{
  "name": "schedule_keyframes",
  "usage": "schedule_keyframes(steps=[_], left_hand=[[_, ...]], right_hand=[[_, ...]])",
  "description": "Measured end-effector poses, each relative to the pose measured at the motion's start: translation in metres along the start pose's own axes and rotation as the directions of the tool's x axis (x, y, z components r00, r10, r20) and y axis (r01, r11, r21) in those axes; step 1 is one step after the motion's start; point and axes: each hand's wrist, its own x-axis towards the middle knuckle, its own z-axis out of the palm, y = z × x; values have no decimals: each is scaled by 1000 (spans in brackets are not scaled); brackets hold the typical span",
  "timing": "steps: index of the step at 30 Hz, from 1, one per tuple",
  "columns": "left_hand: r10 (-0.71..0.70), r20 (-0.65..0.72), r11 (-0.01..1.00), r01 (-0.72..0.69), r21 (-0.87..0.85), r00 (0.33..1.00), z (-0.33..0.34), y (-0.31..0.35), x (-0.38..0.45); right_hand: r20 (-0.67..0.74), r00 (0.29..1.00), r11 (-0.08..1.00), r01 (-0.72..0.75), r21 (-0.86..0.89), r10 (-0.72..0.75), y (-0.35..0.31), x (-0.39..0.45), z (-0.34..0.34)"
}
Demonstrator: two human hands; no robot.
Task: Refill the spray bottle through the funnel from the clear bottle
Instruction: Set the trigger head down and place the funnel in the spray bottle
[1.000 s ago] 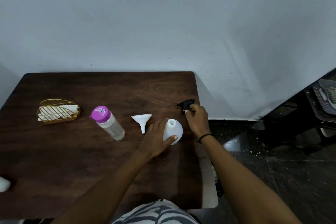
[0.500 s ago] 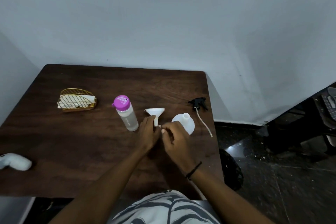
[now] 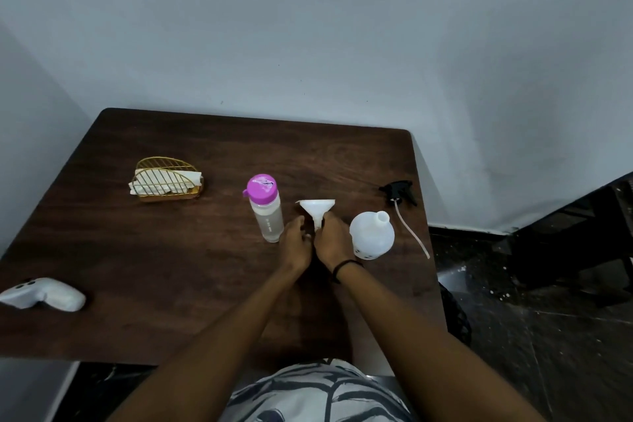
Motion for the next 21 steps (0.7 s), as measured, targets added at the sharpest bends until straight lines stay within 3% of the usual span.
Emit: schedule_keyframes(steps=[8, 12, 21], left_hand=[[18, 154, 977, 16, -214, 988, -6, 12, -1], [-29, 193, 935, 95, -342, 981, -12, 22, -5], [-63, 146, 861, 128, -493, 987, -18, 30, -8]], right_hand=[[6, 997, 997, -73, -5, 73, -3, 9, 10], [-20, 992, 991, -123, 44, 124, -4, 11, 14], [-119, 988, 988, -77, 135, 94, -5, 2, -5]])
